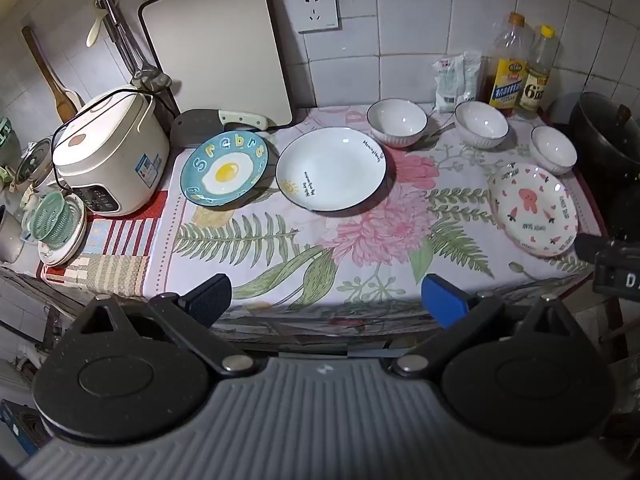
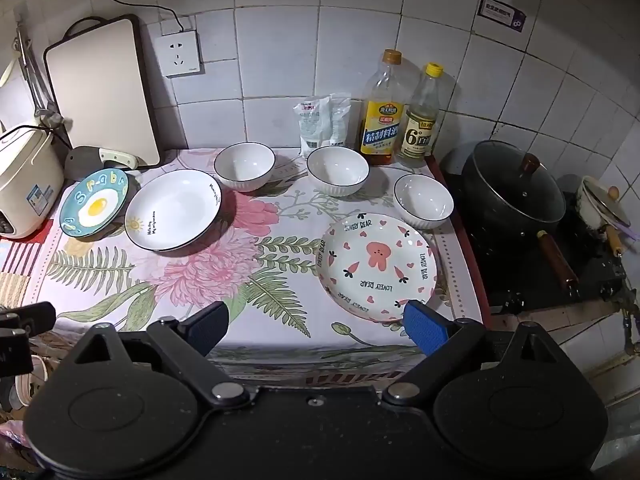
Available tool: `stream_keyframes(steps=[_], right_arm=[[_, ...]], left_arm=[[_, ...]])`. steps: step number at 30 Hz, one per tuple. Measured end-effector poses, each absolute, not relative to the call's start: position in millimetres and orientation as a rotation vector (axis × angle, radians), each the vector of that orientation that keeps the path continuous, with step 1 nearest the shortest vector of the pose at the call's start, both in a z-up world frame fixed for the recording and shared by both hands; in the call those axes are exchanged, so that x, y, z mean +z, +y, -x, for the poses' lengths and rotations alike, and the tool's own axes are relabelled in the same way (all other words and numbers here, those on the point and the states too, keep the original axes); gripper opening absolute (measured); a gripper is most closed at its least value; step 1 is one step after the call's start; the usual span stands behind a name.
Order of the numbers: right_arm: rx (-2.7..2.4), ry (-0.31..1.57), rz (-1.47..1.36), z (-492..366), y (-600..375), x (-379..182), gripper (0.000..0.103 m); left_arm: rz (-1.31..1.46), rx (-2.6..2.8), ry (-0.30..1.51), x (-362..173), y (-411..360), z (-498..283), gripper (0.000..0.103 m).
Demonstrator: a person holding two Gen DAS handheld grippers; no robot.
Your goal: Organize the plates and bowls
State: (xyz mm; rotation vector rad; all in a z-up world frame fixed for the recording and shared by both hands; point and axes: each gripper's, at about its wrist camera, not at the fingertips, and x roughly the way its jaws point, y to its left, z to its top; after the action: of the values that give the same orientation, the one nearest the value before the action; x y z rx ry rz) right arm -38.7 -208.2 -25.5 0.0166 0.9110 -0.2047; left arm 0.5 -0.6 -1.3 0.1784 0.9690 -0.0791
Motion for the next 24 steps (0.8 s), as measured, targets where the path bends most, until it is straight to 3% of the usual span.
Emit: stream_keyframes(steps=[24], right_arm=[[-0.234, 0.908, -0.037, 45, -213, -20, 0.096]], left_arm=[[-0.180, -0.085, 0.966, -3, 5, 10, 0.102]])
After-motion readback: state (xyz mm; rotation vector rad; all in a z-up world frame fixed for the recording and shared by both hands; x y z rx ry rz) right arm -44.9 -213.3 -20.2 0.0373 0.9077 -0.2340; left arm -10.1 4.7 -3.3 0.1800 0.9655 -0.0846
